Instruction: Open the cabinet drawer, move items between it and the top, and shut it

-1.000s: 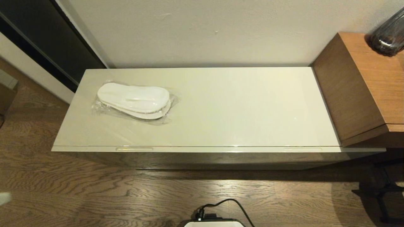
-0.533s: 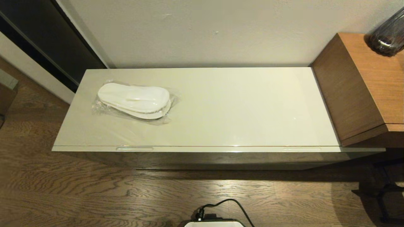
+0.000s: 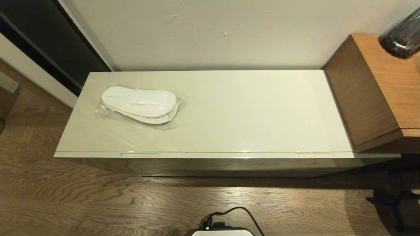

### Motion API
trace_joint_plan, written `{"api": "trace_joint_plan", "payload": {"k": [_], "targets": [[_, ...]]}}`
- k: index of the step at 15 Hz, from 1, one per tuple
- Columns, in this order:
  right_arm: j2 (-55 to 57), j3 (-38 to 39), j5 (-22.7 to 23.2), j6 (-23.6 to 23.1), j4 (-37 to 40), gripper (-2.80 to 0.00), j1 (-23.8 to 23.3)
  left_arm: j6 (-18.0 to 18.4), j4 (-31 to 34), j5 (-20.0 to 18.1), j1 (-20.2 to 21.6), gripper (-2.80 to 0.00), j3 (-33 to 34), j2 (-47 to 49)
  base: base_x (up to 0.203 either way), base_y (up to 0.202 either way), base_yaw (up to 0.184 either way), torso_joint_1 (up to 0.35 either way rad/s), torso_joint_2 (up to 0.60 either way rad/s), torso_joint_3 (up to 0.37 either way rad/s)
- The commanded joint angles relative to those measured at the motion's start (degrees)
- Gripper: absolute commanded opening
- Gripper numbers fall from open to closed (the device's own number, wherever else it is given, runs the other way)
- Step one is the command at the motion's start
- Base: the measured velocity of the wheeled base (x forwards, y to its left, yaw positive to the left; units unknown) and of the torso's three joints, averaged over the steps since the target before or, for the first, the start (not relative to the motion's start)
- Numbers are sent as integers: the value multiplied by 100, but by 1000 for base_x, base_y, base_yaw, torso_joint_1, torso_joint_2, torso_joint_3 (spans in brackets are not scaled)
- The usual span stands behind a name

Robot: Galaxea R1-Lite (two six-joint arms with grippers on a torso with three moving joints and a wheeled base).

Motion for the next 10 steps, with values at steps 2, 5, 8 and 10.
{"api": "trace_joint_plan", "payload": {"k": [2,5,8,10], "targets": [[9,1,2,-10,6,-280,0,90,-1882,-193,0,-280,1258,-165,0,0,0,0,0,0],[9,1,2,-10,6,-280,0,280,-4443,-444,0,-280,2640,-170,0,0,0,0,0,0],[9,1,2,-10,6,-280,0,357,-5119,-841,0,-280,3160,-165,0,0,0,0,0,0],[9,1,2,-10,6,-280,0,423,-5123,-843,0,-280,3163,-173,0,0,0,0,0,0]]}}
